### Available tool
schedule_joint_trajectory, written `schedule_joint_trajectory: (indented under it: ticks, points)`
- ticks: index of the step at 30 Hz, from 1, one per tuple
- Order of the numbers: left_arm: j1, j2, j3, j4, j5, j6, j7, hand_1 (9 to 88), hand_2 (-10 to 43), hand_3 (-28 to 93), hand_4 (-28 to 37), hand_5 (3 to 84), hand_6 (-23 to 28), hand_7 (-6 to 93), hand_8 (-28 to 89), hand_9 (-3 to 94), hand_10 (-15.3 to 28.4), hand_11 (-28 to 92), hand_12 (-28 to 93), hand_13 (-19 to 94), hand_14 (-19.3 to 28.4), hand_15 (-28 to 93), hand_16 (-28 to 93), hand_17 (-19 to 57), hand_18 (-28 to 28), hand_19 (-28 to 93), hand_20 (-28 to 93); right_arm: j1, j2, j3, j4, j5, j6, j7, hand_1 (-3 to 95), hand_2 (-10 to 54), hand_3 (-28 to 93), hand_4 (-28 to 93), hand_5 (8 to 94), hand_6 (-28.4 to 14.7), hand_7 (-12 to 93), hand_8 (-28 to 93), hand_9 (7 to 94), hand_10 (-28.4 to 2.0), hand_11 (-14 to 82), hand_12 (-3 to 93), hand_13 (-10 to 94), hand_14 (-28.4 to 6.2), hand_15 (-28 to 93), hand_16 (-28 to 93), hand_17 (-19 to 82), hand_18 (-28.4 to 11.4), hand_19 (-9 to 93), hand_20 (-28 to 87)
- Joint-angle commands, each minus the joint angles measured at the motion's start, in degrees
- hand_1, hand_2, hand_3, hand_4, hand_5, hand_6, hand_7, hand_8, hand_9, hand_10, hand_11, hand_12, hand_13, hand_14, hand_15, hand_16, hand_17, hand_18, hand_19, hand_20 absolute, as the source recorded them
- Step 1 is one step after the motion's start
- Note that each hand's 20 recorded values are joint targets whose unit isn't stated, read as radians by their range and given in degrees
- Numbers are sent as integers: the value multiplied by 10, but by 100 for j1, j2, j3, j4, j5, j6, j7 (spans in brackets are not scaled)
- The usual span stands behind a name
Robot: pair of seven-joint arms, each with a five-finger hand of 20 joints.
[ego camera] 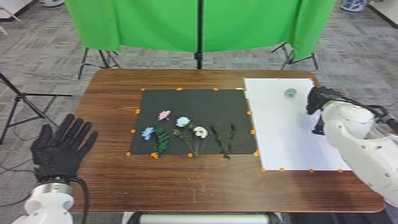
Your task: Arrange flowers
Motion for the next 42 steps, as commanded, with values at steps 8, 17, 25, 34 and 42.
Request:
schedule_joint_trajectory:
  ticks: [8,17,25,34,42]
  points:
    - [194,-91,-59,8,-2,-17,20,246,131,750,-283,461,78,153,-100,390,146,252,102,299,137,352,-66,-34,132,295,134,-362,284,50,-1554,-239,1262,-879,601,-95,672,-283,675,29,464,-2,802,-66,130,453,657,-31,318,422,231,-171,550,266]
    - [81,-60,-18,52,41,-26,-82,246,131,749,-283,460,78,153,-100,390,147,251,102,299,137,351,-65,-35,132,296,134,322,-61,-733,-1798,-276,893,-1460,601,-95,669,-283,676,27,455,6,802,-68,125,451,653,-32,319,420,226,-171,549,266]
    - [19,-24,-8,74,69,-24,-145,247,131,748,-283,460,78,152,-100,390,146,251,102,298,137,350,-65,-34,132,295,134,223,-114,-1005,-1757,-328,602,-1521,599,-95,670,-283,674,27,450,8,799,-68,121,448,650,-32,318,419,225,-171,548,268]
    - [17,-31,-24,108,98,-74,-214,247,131,749,-283,460,78,152,-99,390,146,250,102,299,137,349,-65,-34,132,296,134,85,-325,-1184,-1811,-422,592,-1469,598,-95,670,-283,670,27,446,8,797,-68,119,446,646,-34,318,418,224,-174,550,270]
    - [-10,-46,7,112,90,-45,-214,246,131,747,-283,458,78,151,-99,388,146,248,102,298,138,348,-64,-34,132,295,134,198,-606,-1403,-1766,-535,850,-1402,596,-95,666,-283,672,22,440,10,794,-70,119,445,644,-36,320,415,223,-175,553,271]
